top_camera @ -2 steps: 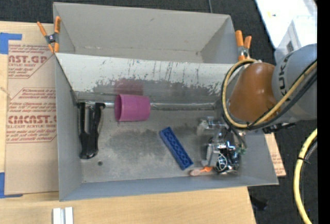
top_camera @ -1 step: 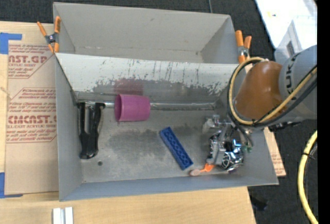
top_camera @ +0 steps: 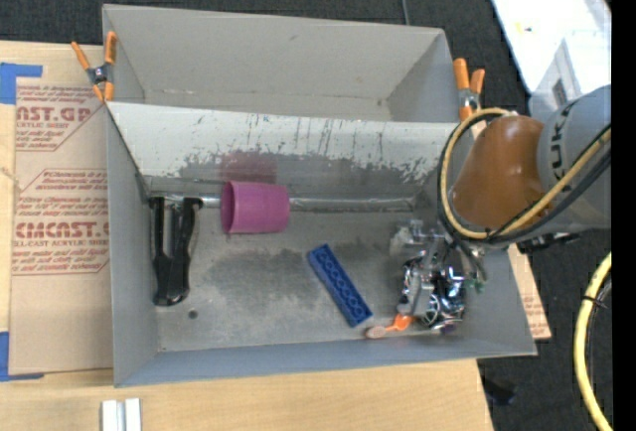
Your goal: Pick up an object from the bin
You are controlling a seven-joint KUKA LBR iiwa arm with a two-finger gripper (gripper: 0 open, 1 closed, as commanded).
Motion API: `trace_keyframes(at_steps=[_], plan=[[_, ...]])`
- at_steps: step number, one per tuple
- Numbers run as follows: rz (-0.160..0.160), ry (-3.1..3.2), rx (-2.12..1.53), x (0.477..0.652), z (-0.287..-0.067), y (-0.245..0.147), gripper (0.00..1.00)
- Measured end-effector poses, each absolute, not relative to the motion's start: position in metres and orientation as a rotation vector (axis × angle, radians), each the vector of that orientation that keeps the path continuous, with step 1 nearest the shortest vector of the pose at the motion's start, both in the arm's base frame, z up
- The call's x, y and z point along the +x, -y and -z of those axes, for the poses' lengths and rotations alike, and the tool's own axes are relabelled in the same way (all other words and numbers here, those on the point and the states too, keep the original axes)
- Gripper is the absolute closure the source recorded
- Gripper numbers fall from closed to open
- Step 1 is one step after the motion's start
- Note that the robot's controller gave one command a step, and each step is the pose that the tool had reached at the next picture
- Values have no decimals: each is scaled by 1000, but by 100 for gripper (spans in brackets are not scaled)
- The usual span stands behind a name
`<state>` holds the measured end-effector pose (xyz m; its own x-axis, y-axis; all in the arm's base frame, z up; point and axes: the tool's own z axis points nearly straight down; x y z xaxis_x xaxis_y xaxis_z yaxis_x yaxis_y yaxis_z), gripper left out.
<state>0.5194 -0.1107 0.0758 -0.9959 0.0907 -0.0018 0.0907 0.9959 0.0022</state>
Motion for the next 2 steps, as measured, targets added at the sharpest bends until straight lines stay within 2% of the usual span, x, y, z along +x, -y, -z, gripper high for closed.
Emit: trace_keyframes(at_steps=[1, 2], plan=[[-3, -3137, 110, 524, -77, 117, 0], [-5, -3133, 184, 497, -71, 130, 0]])
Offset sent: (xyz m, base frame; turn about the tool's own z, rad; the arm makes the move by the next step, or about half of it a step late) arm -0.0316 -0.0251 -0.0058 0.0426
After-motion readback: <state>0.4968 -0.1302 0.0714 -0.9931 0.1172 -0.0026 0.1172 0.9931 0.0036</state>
